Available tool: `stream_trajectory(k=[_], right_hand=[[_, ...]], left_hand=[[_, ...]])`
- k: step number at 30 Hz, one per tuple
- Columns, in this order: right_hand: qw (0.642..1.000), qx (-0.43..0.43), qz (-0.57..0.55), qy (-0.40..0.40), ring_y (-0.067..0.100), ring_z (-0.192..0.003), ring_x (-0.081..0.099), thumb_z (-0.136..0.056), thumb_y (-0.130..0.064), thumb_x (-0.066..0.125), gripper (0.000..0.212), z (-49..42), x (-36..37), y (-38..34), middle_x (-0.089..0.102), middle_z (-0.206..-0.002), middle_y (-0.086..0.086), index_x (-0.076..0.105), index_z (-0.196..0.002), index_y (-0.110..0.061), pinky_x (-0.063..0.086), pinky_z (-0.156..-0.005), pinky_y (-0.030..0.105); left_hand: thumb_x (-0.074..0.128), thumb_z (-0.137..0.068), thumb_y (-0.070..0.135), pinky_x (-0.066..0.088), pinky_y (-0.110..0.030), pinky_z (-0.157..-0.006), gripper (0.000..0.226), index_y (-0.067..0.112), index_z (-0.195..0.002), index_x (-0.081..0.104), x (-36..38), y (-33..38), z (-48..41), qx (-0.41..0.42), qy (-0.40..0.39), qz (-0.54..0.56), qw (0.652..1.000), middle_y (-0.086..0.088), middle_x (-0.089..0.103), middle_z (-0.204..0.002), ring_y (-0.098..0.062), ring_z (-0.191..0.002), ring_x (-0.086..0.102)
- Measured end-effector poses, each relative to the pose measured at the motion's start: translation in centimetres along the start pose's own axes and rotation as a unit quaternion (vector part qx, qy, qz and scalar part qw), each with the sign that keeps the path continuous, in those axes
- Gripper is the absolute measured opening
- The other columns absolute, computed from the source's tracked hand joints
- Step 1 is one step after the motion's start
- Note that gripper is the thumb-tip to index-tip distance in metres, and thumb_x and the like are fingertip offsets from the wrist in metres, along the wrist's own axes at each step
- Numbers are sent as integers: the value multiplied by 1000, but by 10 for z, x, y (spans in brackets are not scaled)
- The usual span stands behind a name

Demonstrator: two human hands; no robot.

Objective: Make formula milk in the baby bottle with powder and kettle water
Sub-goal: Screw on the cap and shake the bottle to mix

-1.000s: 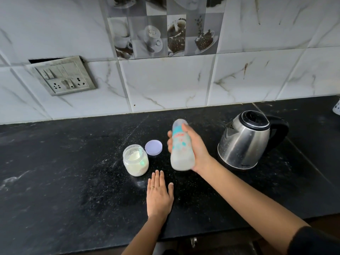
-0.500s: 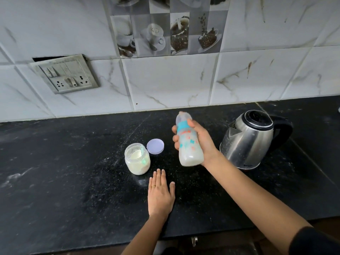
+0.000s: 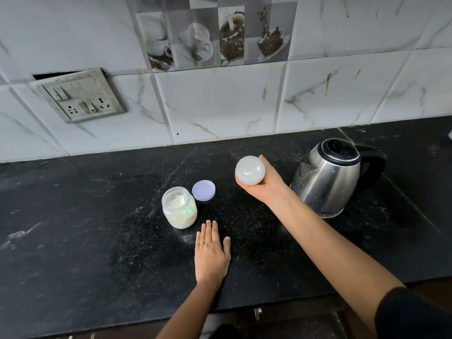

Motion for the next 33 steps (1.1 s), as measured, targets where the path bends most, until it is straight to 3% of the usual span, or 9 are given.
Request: stream_trajectory(k=[3, 8, 12, 17, 20, 23, 26, 29, 33], right_hand=[[998, -20, 41, -34, 24, -77, 61, -93, -38, 59, 30, 5, 8, -3, 59, -91, 12, 53, -95, -9, 56, -47, 33], [993, 34, -53, -98, 25, -70, 61, -88, -35, 64, 36, 17, 22, -1, 60, -83, 18, 51, -107, -7, 58, -53, 34], [997, 31, -55, -45, 32, -79, 59, -92, -37, 60, 39, 16, 20, -4, 60, -92, 20, 50, -117, -7, 55, -50, 40], [999, -23, -31, 31, 36, -93, 56, -95, -37, 55, 33, 7, 5, -10, 53, -108, 18, 48, -119, -15, 52, -66, 47], [990, -14, 88, -108, 26, -77, 62, -89, -35, 63, 31, 11, 16, -6, 57, -98, 13, 51, -107, -12, 57, -60, 38], [919, -29, 202, -338, 22, -67, 61, -72, -32, 77, 59, 30, 42, -5, 58, -91, 11, 52, -124, -21, 55, -57, 31], [861, -72, 274, -422, 23, -66, 60, -71, -32, 78, 68, 41, 54, -5, 55, -95, 12, 47, -132, -33, 53, -58, 33], [892, -55, 245, -375, 22, -67, 61, -68, -34, 80, 67, 31, 56, -5, 59, -91, 10, 49, -126, -21, 54, -58, 32], [987, -1, 71, -141, 26, -71, 63, -87, -35, 65, 40, 3, 30, -3, 60, -88, 16, 51, -112, -7, 56, -49, 33]], left_hand=[[3, -88, 55, 0, -31, -118, 78, 11, -149, 22, 0, 0, 0, -1, 1, 0, 1000, -7, 20, -156, -17, -145, 11], [25, -98, 46, 0, -30, -118, 62, 11, -149, 21, 1, -1, -1, -5, -4, 9, 1000, -6, 18, -157, -17, -146, 9], [13, -93, 53, -2, -29, -117, 70, 10, -149, 22, 0, 0, 0, -1, 0, 9, 1000, -7, 20, -156, -17, -145, 10], [4, -87, 55, 0, -30, -118, 79, 10, -148, 24, 1, 0, 0, 2, 11, 11, 1000, -7, 22, -156, -18, -145, 12], [6, -88, 55, 0, -30, -117, 77, 10, -148, 24, 1, -1, 0, -1, 7, 13, 1000, -7, 22, -156, -18, -145, 12], [9, -89, 53, -1, -30, -117, 75, 10, -148, 24, -1, 1, 0, -1, 8, 15, 1000, -7, 22, -156, -18, -145, 11], [19, -95, 50, 0, -30, -117, 66, 10, -148, 25, -1, 0, 0, -3, 8, 19, 1000, -7, 22, -156, -18, -145, 12], [27, -97, 44, 2, -32, -118, 61, 10, -148, 25, -2, 0, 0, -4, 10, 27, 1000, -8, 23, -155, -19, -145, 13], [29, -99, 44, -4, -29, -117, 61, 11, -149, 19, -2, 0, 0, 0, 5, 30, 1000, -6, 16, -157, -16, -146, 6]])
Point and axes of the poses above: each hand's wrist, its own z-axis away from the middle knuckle, its own x-axis out of the palm, y = z × x, the point moved 7 cm from there along -z, towards the middle knuckle
